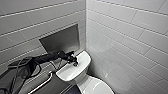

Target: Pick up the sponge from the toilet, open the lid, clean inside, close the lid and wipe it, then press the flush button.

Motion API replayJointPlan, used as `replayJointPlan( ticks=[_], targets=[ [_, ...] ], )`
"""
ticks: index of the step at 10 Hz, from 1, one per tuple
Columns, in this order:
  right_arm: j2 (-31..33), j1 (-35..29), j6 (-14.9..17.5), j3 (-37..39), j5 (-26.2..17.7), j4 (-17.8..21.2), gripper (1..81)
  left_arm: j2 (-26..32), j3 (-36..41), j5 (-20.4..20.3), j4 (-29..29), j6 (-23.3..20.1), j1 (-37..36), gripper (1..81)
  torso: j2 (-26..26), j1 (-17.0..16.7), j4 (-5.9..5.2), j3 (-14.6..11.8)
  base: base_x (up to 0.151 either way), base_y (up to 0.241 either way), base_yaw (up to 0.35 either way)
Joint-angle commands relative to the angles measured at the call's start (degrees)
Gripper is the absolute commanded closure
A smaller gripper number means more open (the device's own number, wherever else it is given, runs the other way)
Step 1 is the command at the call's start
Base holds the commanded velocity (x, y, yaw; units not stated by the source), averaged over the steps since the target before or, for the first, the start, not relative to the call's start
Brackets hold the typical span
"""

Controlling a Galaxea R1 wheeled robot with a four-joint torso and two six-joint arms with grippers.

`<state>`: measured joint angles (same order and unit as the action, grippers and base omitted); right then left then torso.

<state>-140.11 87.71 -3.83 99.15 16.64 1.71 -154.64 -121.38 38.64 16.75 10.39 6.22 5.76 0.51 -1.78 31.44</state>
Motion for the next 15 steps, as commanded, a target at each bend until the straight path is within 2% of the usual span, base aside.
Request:
replayJointPlan(
  ticks=[1,5,6,7,8,11,13,15],
  targets=[
    [1.3,0.1,0.2,-1.2,-4.2,0.2,81.1,3.0,-6.1,-1.5,-6.9,-2.5,-12.3,81.1,0.0,0.0,0.00,0.0,0.000,0.000,0.000],
    [0.3,0.2,0.2,-0.1,-4.2,0.1,81.1,3.0,-5.3,-1.7,-5.9,-2.5,-10.5,81.1,0.0,0.0,0.00,0.0,0.000,0.000,0.000],
    [0.3,0.1,0.2,-0.1,-4.2,0.1,81.1,3.4,-3.7,-2.0,-4.5,-2.5,-10.3,81.1,0.0,0.0,0.00,2.0,0.000,0.000,0.000],
    [0.3,0.1,0.2,-0.1,-4.2,0.1,81.1,3.8,-2.6,-2.1,-4.1,-2.5,-10.3,81.1,0.0,-0.1,0.00,2.4,0.000,0.000,0.000],
    [0.2,0.1,0.2,-0.1,-4.2,0.1,81.1,4.0,-2.5,-2.2,-4.2,-2.5,-10.3,81.1,0.0,-0.1,0.00,1.1,0.000,0.000,0.000],
    [0.1,0.1,0.4,0.0,-4.2,0.1,81.1,4.6,-4.5,-2.4,-4.3,-2.5,-10.1,81.1,0.0,0.0,0.00,1.9,0.000,0.000,0.000],
    [-0.2,0.2,0.5,0.2,-4.2,0.1,81.1,5.7,-5.1,-4.1,-4.1,-2.5,-10.0,81.1,0.0,0.0,0.00,1.9,0.000,0.000,0.000],
    [-0.9,0.2,0.5,1.2,-4.2,0.1,81.1,8.8,0.0,-6.1,-2.2,-2.6,-10.0,81.1,0.0,0.0,0.00,1.9,0.000,0.000,0.000]
  ],
)
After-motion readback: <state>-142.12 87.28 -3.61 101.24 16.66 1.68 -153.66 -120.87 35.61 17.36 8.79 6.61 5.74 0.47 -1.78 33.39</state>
